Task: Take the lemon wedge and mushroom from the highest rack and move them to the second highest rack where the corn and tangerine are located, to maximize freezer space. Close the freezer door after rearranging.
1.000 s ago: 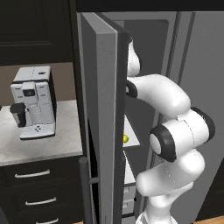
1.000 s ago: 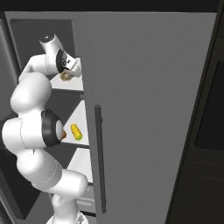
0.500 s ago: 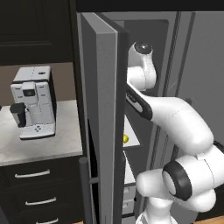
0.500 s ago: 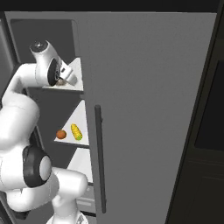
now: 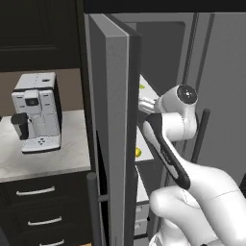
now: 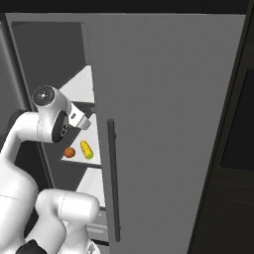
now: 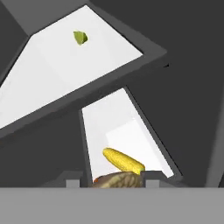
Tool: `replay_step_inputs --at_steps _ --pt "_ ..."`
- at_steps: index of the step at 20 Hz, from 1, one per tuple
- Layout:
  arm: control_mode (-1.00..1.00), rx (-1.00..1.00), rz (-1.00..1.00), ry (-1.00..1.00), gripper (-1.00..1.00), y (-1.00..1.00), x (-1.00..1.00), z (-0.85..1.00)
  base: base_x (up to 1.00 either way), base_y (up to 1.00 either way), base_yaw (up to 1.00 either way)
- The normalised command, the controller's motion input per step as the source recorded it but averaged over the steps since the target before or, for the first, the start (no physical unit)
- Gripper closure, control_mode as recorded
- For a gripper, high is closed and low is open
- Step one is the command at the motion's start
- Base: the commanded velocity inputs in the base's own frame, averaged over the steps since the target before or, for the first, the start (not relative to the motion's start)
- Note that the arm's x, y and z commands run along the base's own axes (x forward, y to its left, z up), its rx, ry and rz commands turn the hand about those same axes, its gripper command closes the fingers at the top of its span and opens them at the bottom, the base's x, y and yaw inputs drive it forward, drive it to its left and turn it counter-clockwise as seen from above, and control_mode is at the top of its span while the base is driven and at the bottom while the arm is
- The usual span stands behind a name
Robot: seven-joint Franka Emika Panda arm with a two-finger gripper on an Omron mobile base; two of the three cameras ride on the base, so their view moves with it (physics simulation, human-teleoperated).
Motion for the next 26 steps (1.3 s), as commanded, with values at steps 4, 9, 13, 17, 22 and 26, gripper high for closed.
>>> replay_step_inputs --at_steps 4,9,13,17,22,26 --pt "-1.00 0.01 0.00 0.00 1.00 0.06 -0.09 -0.77 0.00 0.00 0.00" --pt "-1.00 0.04 -0.01 0.01 1.00 0.07 0.69 -0.56 0.00 0.00 0.00" --pt "-1.00 0.00 -0.05 0.03 1.00 0.32 0.94 -0.45 0.00 0.00 0.00" --pt "-1.00 0.00 -0.11 0.04 1.00 0.44 0.83 -0.27 0.00 0.00 0.00" --pt "-1.00 0.04 -0.11 0.08 1.00 0.12 0.84 -0.28 0.00 0.00 0.00" --pt "-1.00 0.10 -0.08 0.09 1.00 0.00 0.83 -0.27 0.00 0.00 0.00"
